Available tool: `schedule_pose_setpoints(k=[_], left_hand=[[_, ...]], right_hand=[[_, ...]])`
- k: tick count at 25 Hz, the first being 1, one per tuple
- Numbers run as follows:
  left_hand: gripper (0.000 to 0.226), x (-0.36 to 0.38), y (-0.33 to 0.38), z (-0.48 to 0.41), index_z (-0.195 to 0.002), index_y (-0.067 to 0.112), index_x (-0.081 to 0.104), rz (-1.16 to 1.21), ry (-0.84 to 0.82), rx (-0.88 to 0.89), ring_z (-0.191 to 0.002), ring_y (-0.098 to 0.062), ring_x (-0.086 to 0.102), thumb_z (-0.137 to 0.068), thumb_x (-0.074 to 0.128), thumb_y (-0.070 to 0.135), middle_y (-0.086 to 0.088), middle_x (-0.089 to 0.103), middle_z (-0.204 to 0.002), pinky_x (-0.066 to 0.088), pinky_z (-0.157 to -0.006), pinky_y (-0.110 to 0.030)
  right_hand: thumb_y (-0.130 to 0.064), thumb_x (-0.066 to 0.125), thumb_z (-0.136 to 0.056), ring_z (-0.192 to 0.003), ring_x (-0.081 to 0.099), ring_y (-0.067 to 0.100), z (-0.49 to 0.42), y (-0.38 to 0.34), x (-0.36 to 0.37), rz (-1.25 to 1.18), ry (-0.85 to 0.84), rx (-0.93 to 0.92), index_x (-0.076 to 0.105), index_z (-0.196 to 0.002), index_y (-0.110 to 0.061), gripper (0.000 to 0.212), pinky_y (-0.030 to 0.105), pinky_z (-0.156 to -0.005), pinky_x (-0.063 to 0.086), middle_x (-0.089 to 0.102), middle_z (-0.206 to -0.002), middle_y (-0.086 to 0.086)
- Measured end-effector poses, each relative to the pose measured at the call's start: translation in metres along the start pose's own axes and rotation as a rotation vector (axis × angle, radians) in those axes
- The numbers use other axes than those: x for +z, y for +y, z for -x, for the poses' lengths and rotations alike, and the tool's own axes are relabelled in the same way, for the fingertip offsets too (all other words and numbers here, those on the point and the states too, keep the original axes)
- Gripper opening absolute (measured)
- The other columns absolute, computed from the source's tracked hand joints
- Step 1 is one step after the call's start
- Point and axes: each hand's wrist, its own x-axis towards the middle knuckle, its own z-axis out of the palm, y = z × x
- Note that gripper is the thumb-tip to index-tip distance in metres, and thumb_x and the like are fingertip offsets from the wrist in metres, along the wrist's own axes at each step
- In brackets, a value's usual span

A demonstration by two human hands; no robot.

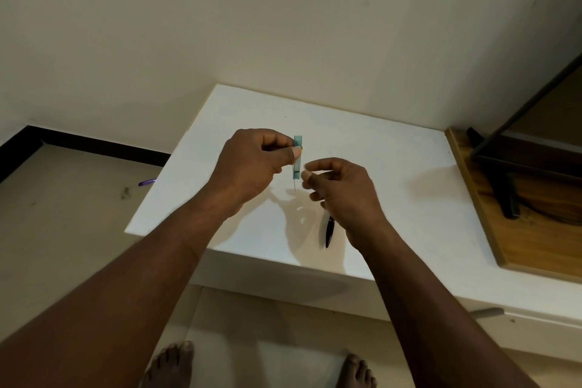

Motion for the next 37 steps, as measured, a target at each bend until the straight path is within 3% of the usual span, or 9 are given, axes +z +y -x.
schedule_pose_setpoints(k=[4, 8, 12, 17, 21, 30, 37], left_hand=[[0.009, 0.001, -0.005, 0.000, -0.095, 0.027, 0.082, -0.213, 0.008, 0.116, -0.069, 0.007, 0.065, -0.089, 0.079, 0.033, 0.018, 0.075, -0.080, 0.049, -0.068, -0.015], [0.011, 0.006, -0.009, 0.003, -0.098, 0.029, 0.082, -0.415, -0.002, 0.206, -0.070, 0.006, 0.061, -0.091, 0.074, 0.034, 0.018, 0.072, -0.084, 0.040, -0.063, -0.011], [0.011, 0.006, -0.010, 0.006, -0.098, 0.031, 0.080, -0.524, -0.025, 0.261, -0.069, -0.004, 0.062, -0.092, 0.072, 0.036, 0.016, 0.072, -0.082, 0.048, -0.064, -0.024], [0.017, 0.007, -0.008, 0.009, -0.103, 0.026, 0.079, -0.657, -0.044, 0.324, -0.072, -0.014, 0.063, -0.096, 0.067, 0.036, 0.009, 0.075, -0.090, 0.053, -0.069, -0.033], [0.018, 0.008, -0.006, 0.010, -0.105, 0.026, 0.079, -0.684, -0.024, 0.359, -0.070, -0.013, 0.061, -0.096, 0.068, 0.036, 0.008, 0.075, -0.091, 0.051, -0.068, -0.031], [0.022, 0.012, -0.005, 0.010, -0.111, 0.024, 0.078, -0.683, -0.006, 0.398, -0.072, -0.011, 0.058, -0.097, 0.066, 0.036, 0.007, 0.075, -0.095, 0.039, -0.067, -0.024], [0.021, 0.012, -0.006, 0.009, -0.110, 0.023, 0.079, -0.673, -0.004, 0.397, -0.072, -0.012, 0.059, -0.097, 0.067, 0.035, 0.005, 0.076, -0.096, 0.041, -0.068, -0.026]], right_hand=[[-0.034, 0.084, -0.089, -0.069, 0.074, 0.007, -0.006, -0.001, -0.016, -0.087, 0.160, -0.040, 0.071, -0.096, -0.017, 0.022, 0.030, -0.071, 0.058, 0.082, -0.085, -0.005], [-0.027, 0.081, -0.091, -0.069, 0.074, 0.007, -0.008, -0.003, -0.022, -0.141, 0.159, -0.074, 0.076, -0.096, -0.019, 0.010, 0.028, -0.072, 0.055, 0.083, -0.089, -0.006], [-0.017, 0.079, -0.091, -0.073, 0.075, 0.011, -0.006, -0.003, -0.021, -0.131, 0.117, -0.107, 0.077, -0.099, -0.023, 0.011, 0.025, -0.070, 0.051, 0.083, -0.089, -0.003], [-0.015, 0.078, -0.091, -0.079, 0.073, 0.010, -0.006, -0.002, -0.019, -0.027, 0.114, -0.178, 0.081, -0.096, -0.028, 0.014, 0.029, -0.074, 0.055, 0.082, -0.089, -0.006], [-0.020, 0.082, -0.090, -0.077, 0.068, 0.007, -0.007, -0.001, -0.019, 0.024, 0.119, -0.182, 0.081, -0.092, -0.033, 0.012, 0.032, -0.066, 0.056, 0.079, -0.088, -0.015], [-0.015, 0.080, -0.091, -0.077, 0.070, -0.004, -0.006, -0.003, -0.018, 0.075, 0.095, -0.231, 0.079, -0.087, -0.035, 0.020, 0.021, -0.068, 0.050, 0.079, -0.083, -0.017], [-0.014, 0.079, -0.092, -0.085, 0.072, 0.002, -0.005, -0.003, -0.017, 0.150, 0.114, -0.278, 0.078, -0.089, -0.035, 0.022, 0.020, -0.075, 0.054, 0.079, -0.086, -0.015]])
